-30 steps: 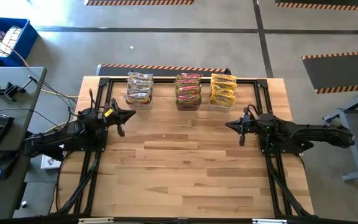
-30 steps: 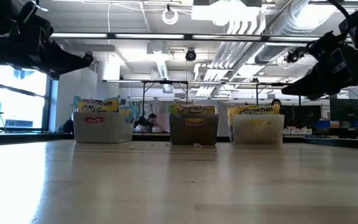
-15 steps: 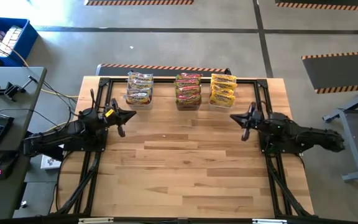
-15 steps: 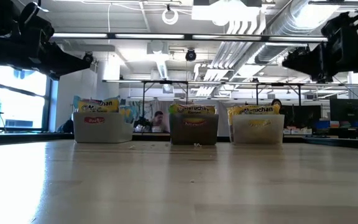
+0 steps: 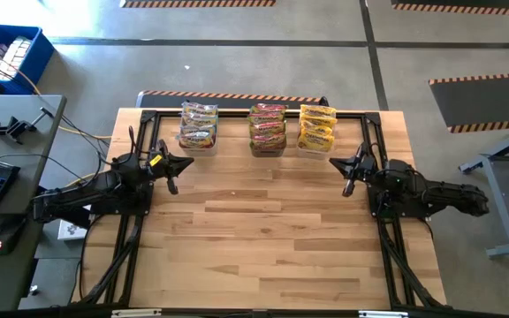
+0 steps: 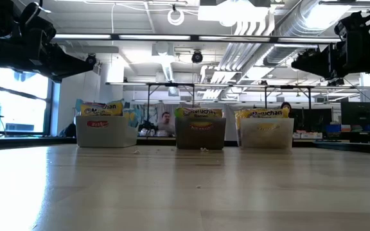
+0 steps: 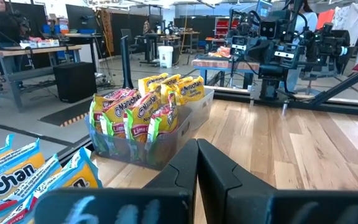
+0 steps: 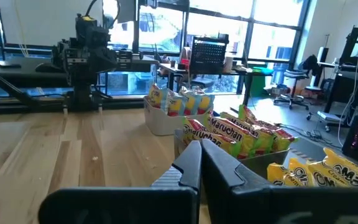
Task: Sort Maruchan noodles
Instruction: Return to Home Position
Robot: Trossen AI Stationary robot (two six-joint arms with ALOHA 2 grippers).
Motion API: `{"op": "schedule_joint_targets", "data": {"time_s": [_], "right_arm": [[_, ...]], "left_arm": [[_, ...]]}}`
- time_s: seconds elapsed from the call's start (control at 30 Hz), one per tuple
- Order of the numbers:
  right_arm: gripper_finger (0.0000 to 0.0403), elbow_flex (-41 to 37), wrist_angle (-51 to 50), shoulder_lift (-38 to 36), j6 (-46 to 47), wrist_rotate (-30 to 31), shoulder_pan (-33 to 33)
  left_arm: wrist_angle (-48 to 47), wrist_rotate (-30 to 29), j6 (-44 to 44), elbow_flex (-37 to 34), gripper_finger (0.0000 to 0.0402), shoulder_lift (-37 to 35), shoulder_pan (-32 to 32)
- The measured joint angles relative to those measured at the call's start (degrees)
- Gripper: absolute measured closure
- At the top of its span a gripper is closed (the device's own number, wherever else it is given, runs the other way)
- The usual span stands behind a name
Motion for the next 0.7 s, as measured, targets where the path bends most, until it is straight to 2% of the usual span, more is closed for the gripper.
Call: {"op": "schedule_joint_targets", "data": {"time_s": [0.7], "right_arm": [[0.0402, 0.0, 0.0, 0.0, -0.4, -0.2, 0.0]], "left_arm": [[0.0, 0.0, 0.0, 0.0, 0.0401, 0.0, 0.0]]}}
